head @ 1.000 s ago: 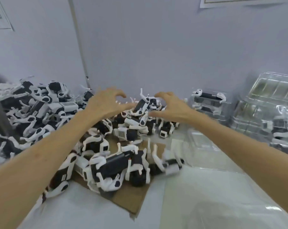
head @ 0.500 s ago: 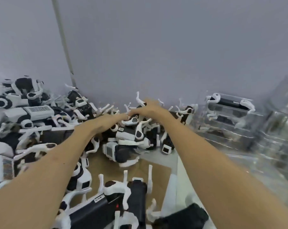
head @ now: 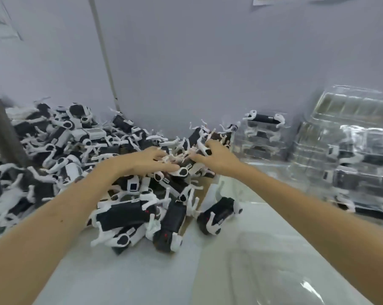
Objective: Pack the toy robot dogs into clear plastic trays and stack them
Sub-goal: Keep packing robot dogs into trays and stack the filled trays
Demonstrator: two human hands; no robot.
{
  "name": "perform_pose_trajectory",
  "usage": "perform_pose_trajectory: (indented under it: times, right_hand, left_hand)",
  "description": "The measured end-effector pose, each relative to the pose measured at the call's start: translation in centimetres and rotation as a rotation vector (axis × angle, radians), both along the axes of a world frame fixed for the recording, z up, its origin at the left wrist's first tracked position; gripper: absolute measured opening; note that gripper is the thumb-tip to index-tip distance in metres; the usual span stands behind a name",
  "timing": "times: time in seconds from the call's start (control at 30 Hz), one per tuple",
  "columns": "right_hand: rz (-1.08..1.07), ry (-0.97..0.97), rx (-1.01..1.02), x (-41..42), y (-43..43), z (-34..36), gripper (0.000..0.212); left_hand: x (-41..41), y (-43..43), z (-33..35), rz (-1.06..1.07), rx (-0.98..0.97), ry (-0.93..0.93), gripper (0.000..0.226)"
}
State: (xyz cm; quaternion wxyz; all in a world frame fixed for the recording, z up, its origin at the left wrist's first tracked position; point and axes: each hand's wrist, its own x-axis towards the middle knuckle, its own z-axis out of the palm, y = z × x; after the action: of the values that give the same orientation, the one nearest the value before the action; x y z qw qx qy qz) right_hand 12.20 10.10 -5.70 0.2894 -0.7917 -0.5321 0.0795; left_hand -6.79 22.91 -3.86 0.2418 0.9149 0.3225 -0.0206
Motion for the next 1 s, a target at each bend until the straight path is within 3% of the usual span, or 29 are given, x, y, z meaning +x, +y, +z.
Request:
perform_pose_trajectory:
  times: [0.17, 0.27, 0.33, 0.4, 0.47, 0.53, 0.6, 0.73, 0.9, 1.0]
  right_hand:
    - [0.05, -0.177, -0.206, -1.1, -7.6, 1.7, 0.033]
    - [0.029, -0.304, -0.268, -1.2, -10.8, 1.6, 0.046]
    - [0.008, -0.251, -0.21, -1.1, -12.8, 1.5, 0.044]
    - [-0.033, -0.128, -0.023, -1.3, -14.7, 1.5, 0.028]
    - [-0.08, 0.002, 0.219, -1.8, -16.7, 1.8, 0.008]
    - [-0.065, 0.141, 0.408, -2.6, -18.9, 1.8, 0.011]
    - [-0.021, 0.191, 0.577, -3.4, -21.2, 1.5, 0.018]
    - [-0.08, 0.167, 0.816, -3.9, -24.8, -0.7, 0.025]
    - [-0.184, 0.248, 0.905, -3.0, -26.2, -2.3, 0.029]
    - [-0.154, 0.311, 0.918, -3.3, -25.7, -2.1, 0.027]
  left_hand:
    - [-3.2, -5.9, 3.3, -0.094, 0.09, 0.157, 0.08]
    - [-5.8, -10.0, 3.7, -0.115, 0.132, 0.193, 0.094]
    - [-8.2, -11.8, 2.4, -0.145, 0.175, 0.224, 0.104]
    - [-10.0, -12.9, 0.3, -0.192, 0.253, 0.229, 0.099]
    - [-10.4, -13.0, -2.0, -0.2, 0.44, 0.098, 0.069]
    - [-10.1, -13.1, -3.4, -0.125, 0.529, -0.148, 0.034]
    - [-9.7, -12.9, -4.3, -0.054, 0.508, -0.345, 0.034]
    - [-9.5, -11.8, -3.7, 0.01, 0.501, -0.554, 0.038]
    - [-9.5, -11.8, -0.5, 0.195, 0.594, -0.832, 0.028]
    - [-8.6, -13.7, 1.0, 0.191, 0.541, -1.085, 0.029]
